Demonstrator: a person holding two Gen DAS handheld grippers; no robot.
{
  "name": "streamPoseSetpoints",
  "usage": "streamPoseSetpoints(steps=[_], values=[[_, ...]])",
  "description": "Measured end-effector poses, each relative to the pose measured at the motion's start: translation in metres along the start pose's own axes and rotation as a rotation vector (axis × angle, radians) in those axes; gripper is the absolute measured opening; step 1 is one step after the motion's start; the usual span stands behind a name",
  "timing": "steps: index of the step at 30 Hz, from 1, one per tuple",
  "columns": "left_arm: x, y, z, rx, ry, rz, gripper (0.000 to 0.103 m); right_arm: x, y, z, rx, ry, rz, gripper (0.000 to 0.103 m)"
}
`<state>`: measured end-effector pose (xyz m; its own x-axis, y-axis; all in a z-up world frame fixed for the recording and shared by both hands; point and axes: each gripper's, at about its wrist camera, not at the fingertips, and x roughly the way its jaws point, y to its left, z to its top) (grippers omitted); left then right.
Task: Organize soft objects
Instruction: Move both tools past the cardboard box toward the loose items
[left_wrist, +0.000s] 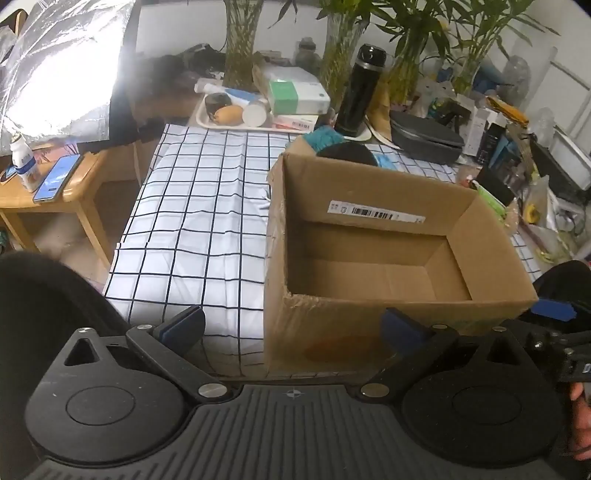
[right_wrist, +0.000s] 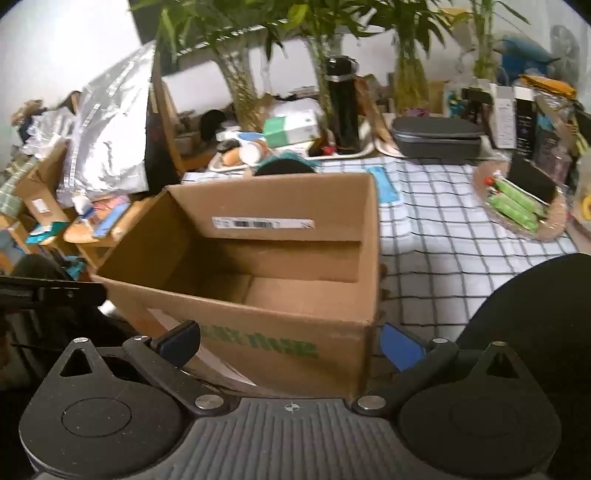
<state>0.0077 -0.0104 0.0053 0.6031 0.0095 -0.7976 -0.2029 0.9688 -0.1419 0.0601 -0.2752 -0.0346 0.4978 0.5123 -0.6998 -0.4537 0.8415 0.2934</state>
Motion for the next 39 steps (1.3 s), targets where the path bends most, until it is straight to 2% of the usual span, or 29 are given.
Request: streamPoseSetpoints(steps=[5, 10, 15, 21, 32, 39], values=[[-0.004, 0.001, 0.003, -0.032, -0.007, -0.007, 0.103, -0.001, 0.007, 0.004, -0.018, -0.01, -0.014, 0.103], [-0.009, 0.005, 0.002, -0.062, -0.047, -0.041, 0.103, -0.005, 0.003, -0.001, -0.006, -0.028, -0.012, 0.103], [-0.015, 0.001, 0.004, -0.017, -0.075, -0.068, 0.103, -0.011, 0.003, -0.006, 0.022, -0.067, -0.019, 0.103], [-0.016, -0.001, 0.009, 0.03, -0.1, -0.111, 0.103, -0.027, 0.002, -0.006, 0.05, -0.115, -0.097, 0.103], [-0.001, 0.013, 0.031, 0.035, -0.137, -0.219, 0.103, -0.026, -0.002, -0.005, 0.052, -0.081, -0.187, 0.103], [0.007, 0.021, 0.045, 0.045, -0.125, -0.177, 0.103, -0.017, -0.007, 0.005, 0.054, -0.07, -0.181, 0.103]])
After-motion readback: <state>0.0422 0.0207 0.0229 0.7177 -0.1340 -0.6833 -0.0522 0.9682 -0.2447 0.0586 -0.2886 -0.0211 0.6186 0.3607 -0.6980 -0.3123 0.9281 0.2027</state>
